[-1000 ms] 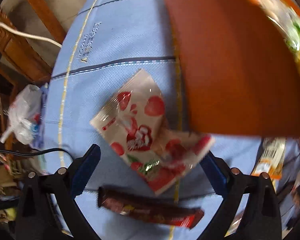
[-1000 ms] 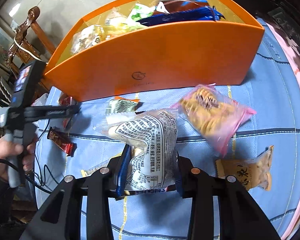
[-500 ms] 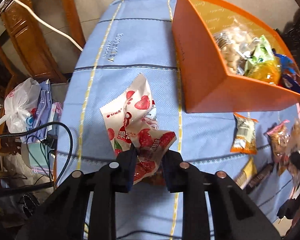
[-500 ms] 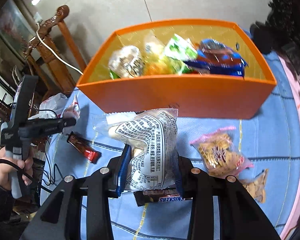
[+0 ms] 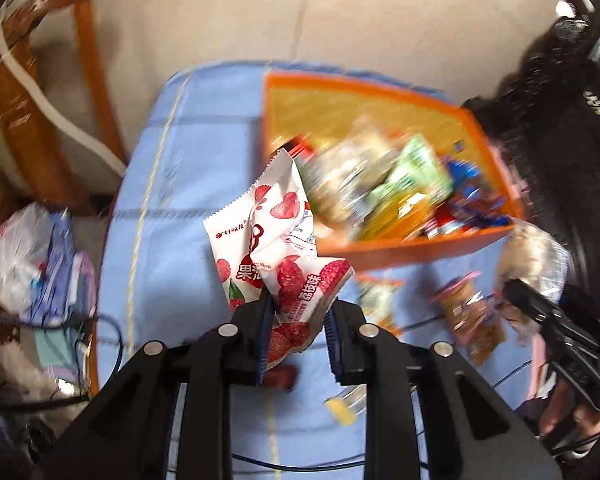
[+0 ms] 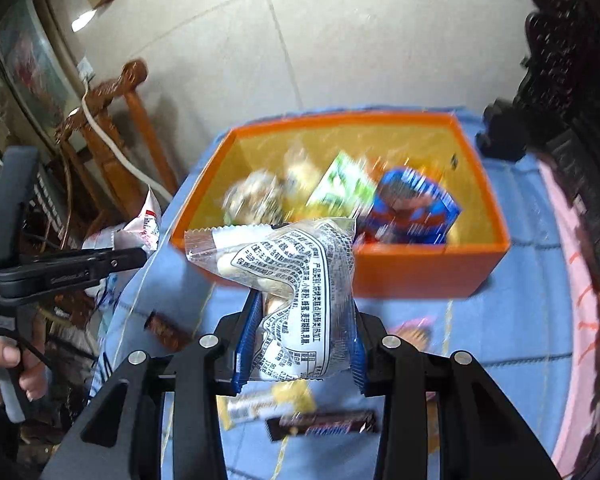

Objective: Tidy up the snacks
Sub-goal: 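Carry both bags into the orange box and open both tools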

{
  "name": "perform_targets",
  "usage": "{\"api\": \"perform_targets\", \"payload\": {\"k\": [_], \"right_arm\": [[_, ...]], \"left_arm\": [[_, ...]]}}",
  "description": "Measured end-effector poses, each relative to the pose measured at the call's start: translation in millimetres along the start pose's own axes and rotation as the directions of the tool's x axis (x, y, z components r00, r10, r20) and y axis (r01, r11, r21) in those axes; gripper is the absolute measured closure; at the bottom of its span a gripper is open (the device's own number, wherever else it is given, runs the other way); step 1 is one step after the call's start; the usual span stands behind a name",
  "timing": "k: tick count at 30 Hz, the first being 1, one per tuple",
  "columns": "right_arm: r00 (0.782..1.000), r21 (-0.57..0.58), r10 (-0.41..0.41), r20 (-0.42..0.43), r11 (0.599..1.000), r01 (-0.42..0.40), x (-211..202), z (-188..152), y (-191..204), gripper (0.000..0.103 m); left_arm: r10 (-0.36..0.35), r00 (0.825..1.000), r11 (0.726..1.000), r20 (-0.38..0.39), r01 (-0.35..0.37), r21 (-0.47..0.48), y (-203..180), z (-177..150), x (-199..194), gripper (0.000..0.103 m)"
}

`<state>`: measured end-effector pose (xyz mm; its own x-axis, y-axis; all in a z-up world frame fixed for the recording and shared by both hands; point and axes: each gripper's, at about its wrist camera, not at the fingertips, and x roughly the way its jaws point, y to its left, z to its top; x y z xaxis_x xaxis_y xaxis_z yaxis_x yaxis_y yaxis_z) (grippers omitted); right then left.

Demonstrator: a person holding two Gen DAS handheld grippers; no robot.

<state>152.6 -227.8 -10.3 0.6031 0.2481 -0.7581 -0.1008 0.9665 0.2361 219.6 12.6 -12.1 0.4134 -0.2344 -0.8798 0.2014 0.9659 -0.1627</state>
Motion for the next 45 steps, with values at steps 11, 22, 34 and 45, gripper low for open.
{"api": "perform_targets", "payload": {"k": [11,22,34,45], "right_arm": [[0.995,0.012,-0.057,0.082,0.998,0.056,12,71,-19,0.064],[0.979,0.024,-0.144,0.141,0.99,0.142,37,98,-33,0.031],[0.994,0.077,-0.097,0.057,0.993,0.092,13,35,-48,0.03],[0.992,0.097,-0.125,-0.016,0.987,0.126,-19,-40,-43,0.027]], "left_arm": [[-0.008,1.0,0.998,0.004,0.008,0.059,-54,59,19,0.081],[-0.039,0.998,0.999,0.049,0.04,-0.011,-48,89,43,0.008],[-0.032,0.999,0.999,-0.004,0.031,-0.023,-26,41,35,0.007],[0.007,0.996,0.997,-0.089,-0.013,-0.07,13,-42,25,0.007]]}}
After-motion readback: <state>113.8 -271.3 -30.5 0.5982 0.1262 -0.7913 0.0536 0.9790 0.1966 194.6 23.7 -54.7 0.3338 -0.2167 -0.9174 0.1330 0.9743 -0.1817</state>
